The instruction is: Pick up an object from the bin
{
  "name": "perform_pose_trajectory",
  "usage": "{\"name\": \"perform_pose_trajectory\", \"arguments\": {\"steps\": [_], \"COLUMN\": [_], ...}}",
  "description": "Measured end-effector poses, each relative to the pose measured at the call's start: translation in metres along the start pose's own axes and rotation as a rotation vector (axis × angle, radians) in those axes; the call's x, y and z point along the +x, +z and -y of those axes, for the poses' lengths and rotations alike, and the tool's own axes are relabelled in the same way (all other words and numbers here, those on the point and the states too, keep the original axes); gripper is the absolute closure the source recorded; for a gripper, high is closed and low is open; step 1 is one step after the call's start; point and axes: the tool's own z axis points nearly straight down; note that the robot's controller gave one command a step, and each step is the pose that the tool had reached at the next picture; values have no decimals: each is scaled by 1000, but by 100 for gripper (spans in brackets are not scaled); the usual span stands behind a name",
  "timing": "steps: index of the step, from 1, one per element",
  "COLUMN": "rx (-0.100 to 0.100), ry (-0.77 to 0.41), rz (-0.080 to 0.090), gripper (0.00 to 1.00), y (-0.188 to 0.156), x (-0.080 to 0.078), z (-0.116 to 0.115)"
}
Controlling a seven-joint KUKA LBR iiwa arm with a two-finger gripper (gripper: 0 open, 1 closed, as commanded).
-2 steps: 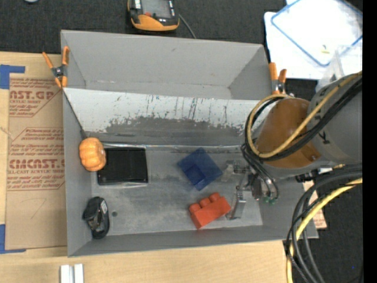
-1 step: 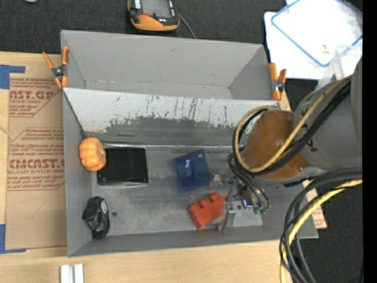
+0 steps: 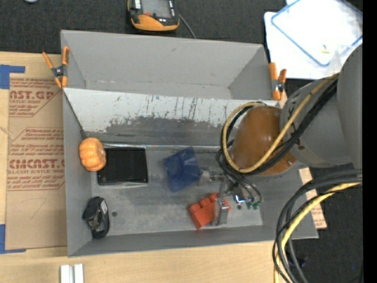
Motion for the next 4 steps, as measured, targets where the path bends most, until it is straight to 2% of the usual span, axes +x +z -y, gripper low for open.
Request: {"name": "perform_pose_trajectory", "arguments": {"steps": [1,2,3,4], "rx": [-5,-4,-6,-6], "ry": [170,170,-191,122], "rz": [-8,-8,-5,-10], "gripper": [100,100,100,100], "y": [1,1,2,-9], "x": [10,10,-26,3], "z": [-36,-36,-31,-32]}}
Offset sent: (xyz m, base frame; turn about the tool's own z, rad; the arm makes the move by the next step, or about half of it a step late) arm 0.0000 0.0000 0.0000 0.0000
